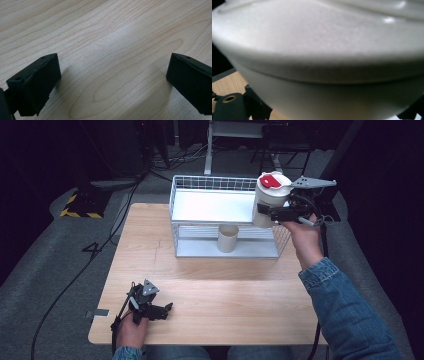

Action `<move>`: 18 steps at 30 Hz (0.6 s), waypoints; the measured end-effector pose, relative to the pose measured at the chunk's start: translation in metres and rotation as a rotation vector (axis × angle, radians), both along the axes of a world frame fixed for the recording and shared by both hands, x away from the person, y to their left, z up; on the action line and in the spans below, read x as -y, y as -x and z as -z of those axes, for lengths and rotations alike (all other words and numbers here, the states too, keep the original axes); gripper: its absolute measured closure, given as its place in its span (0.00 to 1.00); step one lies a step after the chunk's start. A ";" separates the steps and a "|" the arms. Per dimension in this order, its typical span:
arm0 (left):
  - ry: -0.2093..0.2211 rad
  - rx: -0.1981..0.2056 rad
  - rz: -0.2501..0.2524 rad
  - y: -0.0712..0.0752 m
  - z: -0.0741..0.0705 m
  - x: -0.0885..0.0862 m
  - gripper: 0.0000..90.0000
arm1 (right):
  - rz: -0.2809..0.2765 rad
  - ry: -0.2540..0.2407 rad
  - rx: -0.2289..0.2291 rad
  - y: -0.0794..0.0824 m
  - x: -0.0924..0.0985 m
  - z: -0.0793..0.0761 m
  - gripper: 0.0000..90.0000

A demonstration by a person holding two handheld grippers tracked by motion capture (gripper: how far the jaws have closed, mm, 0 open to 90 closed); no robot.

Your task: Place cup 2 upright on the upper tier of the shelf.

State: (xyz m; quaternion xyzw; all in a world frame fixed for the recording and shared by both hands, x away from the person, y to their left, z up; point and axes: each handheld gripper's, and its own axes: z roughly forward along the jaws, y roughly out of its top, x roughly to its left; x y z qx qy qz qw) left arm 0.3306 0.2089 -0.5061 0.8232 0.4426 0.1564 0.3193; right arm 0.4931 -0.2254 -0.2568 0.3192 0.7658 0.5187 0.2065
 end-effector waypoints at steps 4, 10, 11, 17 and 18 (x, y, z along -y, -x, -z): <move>0.000 -0.001 -0.006 0.001 0.000 0.000 0.00 | 0.001 -0.004 -0.001 -0.010 -0.007 -0.001 0.14; 0.002 -0.001 -0.008 0.001 0.000 0.000 0.00 | 0.003 -0.010 0.012 -0.021 -0.016 -0.003 0.14; 0.003 -0.002 -0.008 0.001 0.000 0.000 0.00 | 0.005 -0.016 0.011 -0.023 -0.019 -0.004 0.14; 0.002 -0.004 -0.011 0.000 0.000 0.000 0.00 | 0.015 -0.001 0.033 -0.031 -0.030 -0.007 0.14; 0.002 -0.004 -0.012 0.000 0.000 0.000 0.00 | 0.015 -0.001 0.034 -0.032 -0.031 -0.008 0.14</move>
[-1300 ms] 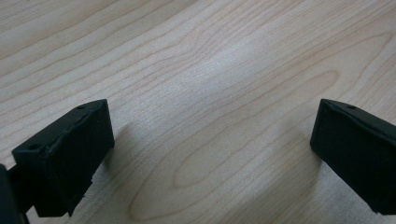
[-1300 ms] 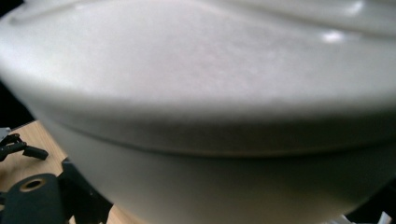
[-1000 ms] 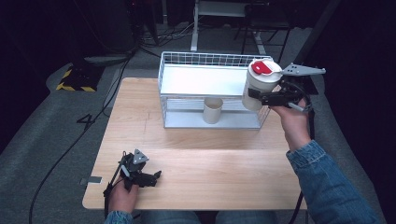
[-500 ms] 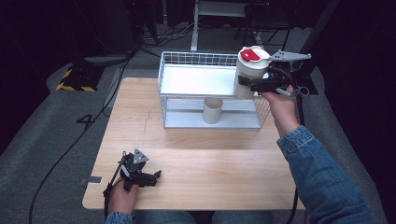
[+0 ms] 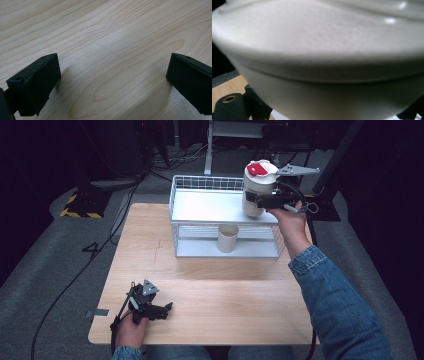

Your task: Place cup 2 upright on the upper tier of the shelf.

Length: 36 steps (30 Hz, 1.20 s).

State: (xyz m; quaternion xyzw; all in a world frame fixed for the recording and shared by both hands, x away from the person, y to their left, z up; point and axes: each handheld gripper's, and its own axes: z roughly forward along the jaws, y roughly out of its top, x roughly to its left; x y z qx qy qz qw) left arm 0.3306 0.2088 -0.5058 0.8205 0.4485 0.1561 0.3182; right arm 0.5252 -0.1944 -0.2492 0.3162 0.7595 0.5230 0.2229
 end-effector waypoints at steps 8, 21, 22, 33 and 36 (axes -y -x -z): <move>0.000 0.000 -0.002 0.000 0.000 0.000 0.00 | 0.012 -0.010 -0.002 -0.012 -0.012 -0.002 0.14; 0.001 0.003 -0.007 -0.001 0.000 0.000 0.00 | 0.024 -0.020 -0.011 -0.028 -0.027 0.002 0.14; 0.001 0.003 -0.006 -0.001 0.000 0.000 0.00 | 0.024 -0.022 -0.010 -0.029 -0.027 0.003 0.14; 0.000 0.004 -0.005 -0.001 0.000 0.000 0.00 | 0.020 -0.021 -0.036 -0.037 -0.039 0.015 0.14; -0.001 0.004 -0.005 -0.001 0.000 0.000 0.00 | 0.020 -0.026 -0.046 -0.038 -0.041 0.018 0.14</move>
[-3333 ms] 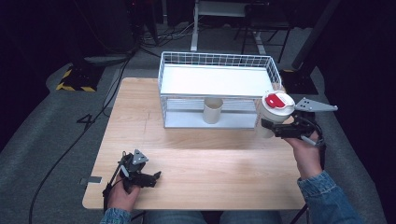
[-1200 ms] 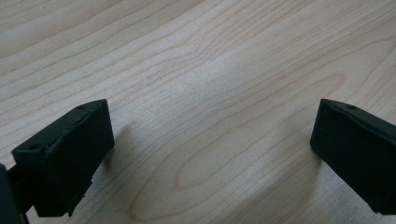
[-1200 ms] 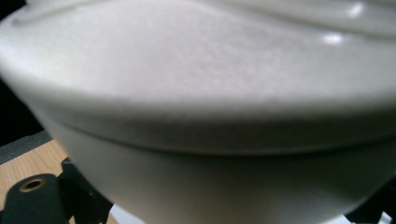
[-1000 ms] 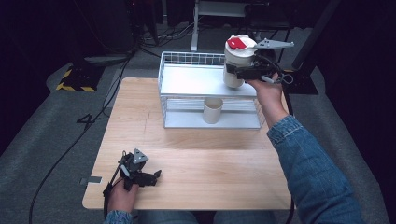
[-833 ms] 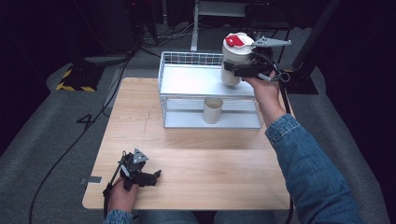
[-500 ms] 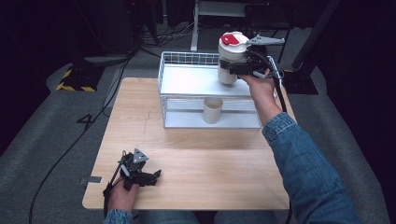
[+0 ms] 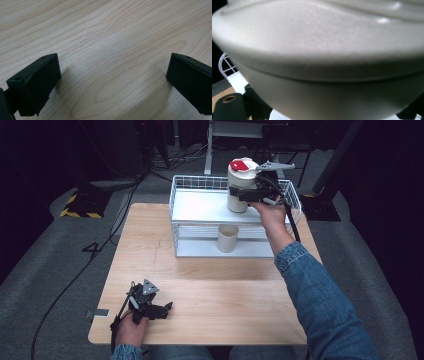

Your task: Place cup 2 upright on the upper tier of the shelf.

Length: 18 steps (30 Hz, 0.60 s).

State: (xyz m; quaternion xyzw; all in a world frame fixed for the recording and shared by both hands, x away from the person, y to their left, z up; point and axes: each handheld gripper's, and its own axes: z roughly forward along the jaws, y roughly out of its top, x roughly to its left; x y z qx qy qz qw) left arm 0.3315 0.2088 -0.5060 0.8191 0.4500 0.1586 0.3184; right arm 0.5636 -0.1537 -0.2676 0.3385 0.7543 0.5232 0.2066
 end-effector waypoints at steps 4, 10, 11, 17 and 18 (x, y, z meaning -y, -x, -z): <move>0.000 0.000 0.000 0.000 0.000 0.000 0.00 | 0.003 0.003 -0.011 -0.002 -0.002 0.004 0.14; 0.000 0.000 0.000 0.000 0.000 0.000 0.00 | 0.001 0.003 -0.007 -0.003 -0.002 0.005 0.13; 0.000 0.000 0.000 0.000 0.000 0.000 0.00 | 0.004 0.001 -0.010 -0.002 -0.002 0.005 0.13; 0.000 -0.001 0.000 0.000 0.000 0.000 0.00 | 0.013 -0.007 -0.019 -0.003 -0.001 0.006 0.13; -0.001 -0.001 0.000 0.000 0.000 0.000 0.00 | 0.014 -0.007 -0.020 -0.003 -0.001 0.006 0.13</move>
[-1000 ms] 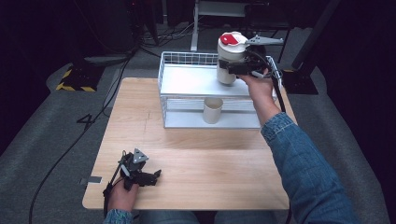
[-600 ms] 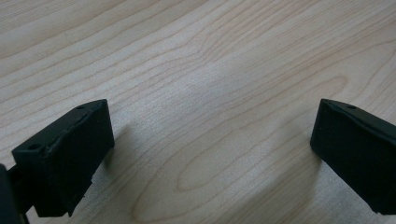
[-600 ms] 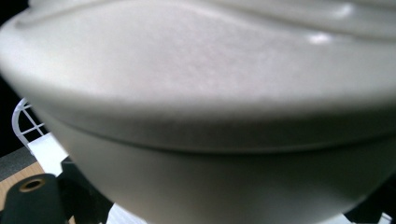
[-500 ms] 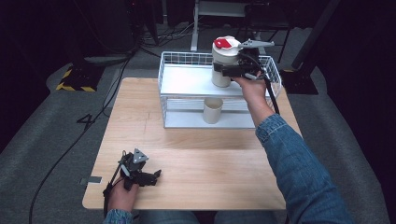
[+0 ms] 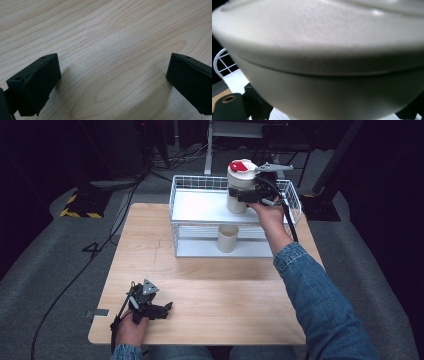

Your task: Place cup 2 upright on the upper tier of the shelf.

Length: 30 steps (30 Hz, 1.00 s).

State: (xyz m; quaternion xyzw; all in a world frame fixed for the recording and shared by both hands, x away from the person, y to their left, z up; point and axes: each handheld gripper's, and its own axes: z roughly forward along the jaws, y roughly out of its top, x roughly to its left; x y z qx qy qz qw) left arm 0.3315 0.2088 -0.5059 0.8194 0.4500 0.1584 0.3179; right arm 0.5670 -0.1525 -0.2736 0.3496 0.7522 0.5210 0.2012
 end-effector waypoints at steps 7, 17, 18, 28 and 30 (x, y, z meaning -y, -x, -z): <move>0.000 0.000 0.000 0.000 0.000 0.000 0.00 | -0.011 0.002 -0.005 -0.001 0.001 -0.001 0.13; 0.001 0.001 0.000 0.000 0.000 0.000 0.00 | -0.006 0.042 0.061 0.010 0.004 -0.005 0.00; 0.001 0.001 0.000 0.000 0.000 0.000 0.00 | -0.004 0.047 0.067 0.011 0.005 -0.005 0.00; 0.001 0.001 0.000 0.000 0.000 0.000 0.00 | -0.008 0.043 0.089 0.041 0.027 -0.024 0.00; 0.001 0.001 0.000 0.000 0.000 0.000 0.00 | -0.015 0.036 0.089 0.051 0.032 -0.029 0.00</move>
